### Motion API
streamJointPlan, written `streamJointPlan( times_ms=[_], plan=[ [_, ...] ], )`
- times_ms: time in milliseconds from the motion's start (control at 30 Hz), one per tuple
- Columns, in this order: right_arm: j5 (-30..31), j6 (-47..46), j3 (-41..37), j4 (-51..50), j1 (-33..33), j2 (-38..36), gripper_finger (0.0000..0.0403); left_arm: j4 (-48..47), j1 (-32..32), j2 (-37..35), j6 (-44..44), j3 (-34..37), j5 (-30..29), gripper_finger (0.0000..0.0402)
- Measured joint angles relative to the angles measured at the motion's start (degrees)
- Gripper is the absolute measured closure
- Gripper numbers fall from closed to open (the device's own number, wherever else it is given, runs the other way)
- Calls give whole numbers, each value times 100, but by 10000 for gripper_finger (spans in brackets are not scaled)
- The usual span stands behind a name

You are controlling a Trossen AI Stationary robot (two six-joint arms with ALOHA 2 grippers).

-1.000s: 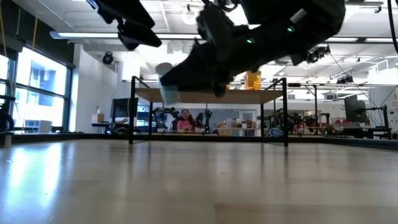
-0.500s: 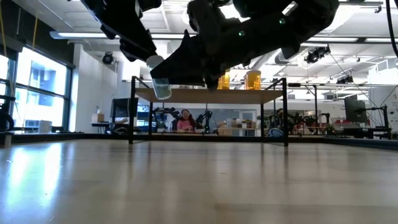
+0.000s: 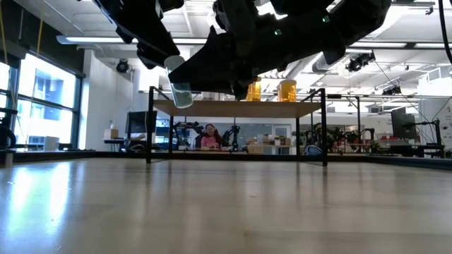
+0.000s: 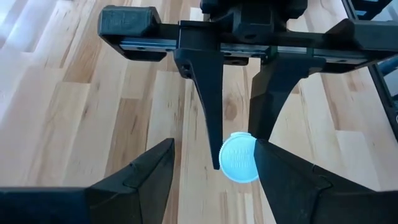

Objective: Pick and place medicine bottles onto shelf by color
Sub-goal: Put the blue pill bottle on the shelf aligned with the other blue pill bottles

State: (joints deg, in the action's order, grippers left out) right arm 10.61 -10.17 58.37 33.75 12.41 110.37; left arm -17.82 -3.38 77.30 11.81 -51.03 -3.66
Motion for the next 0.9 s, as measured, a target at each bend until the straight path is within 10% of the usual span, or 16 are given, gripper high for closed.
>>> streamJointPlan(
  times_ms=[900],
  plan=[
    [138,108,7,346,-17,-11,324,31,2,-37,-195,0,166,190]
  ],
)
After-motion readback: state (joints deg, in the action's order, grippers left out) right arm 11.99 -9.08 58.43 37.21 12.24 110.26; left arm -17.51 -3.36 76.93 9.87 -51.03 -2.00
